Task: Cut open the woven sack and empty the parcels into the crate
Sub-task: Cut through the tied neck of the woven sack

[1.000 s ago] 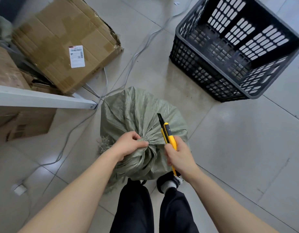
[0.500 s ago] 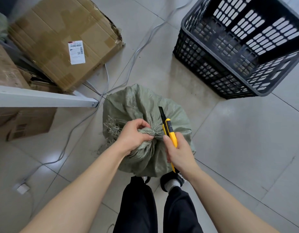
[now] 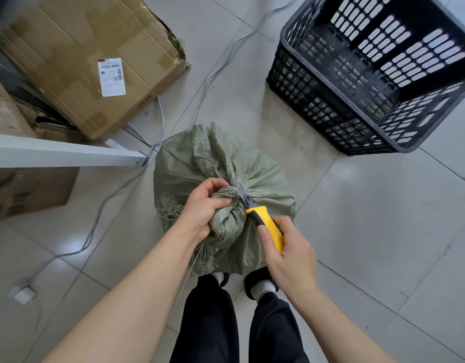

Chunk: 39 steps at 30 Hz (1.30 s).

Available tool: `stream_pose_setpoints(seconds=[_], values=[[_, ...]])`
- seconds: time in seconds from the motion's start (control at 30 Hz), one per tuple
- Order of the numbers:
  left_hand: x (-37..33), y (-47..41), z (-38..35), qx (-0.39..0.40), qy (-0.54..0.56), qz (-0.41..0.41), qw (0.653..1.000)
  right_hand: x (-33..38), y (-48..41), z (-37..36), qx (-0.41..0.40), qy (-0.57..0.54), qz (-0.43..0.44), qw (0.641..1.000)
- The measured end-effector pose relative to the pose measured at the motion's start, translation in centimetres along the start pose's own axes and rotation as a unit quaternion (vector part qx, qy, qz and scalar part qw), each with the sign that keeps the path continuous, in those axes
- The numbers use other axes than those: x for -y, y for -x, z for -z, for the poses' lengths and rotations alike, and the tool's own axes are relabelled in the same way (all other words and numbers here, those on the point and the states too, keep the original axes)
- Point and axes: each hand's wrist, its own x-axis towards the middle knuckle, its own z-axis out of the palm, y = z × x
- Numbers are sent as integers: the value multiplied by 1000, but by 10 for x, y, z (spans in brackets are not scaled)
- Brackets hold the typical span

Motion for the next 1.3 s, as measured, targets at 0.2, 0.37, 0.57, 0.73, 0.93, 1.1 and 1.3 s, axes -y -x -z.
stream_pose_setpoints(seconds=[0.2,0.37,0.57,0.73,0.93,1.1,1.3], values=[[1,-2,-3,-11,-6,-19,1000,-2,4,3,15,62,10,998],[2,-1,-7,-25,-9,-40,999,3,1,4,33,80,3,996],[-1,2,-7,-58,-15,-51,997,1,-1,5,33,72,-6,997],[2,1,-6,-91,-29,-66,993,1,-2,6,41,73,-1,997],[4,-2,-6,-99,-50,-81,991,4,-4,7,49,90,5,995],[6,-5,-4,-107,-68,-85,988,9,-5,7,48,117,-5,992],[12,-8,-8,-143,-81,-85,983,15,-2,6,29,104,-31,994]])
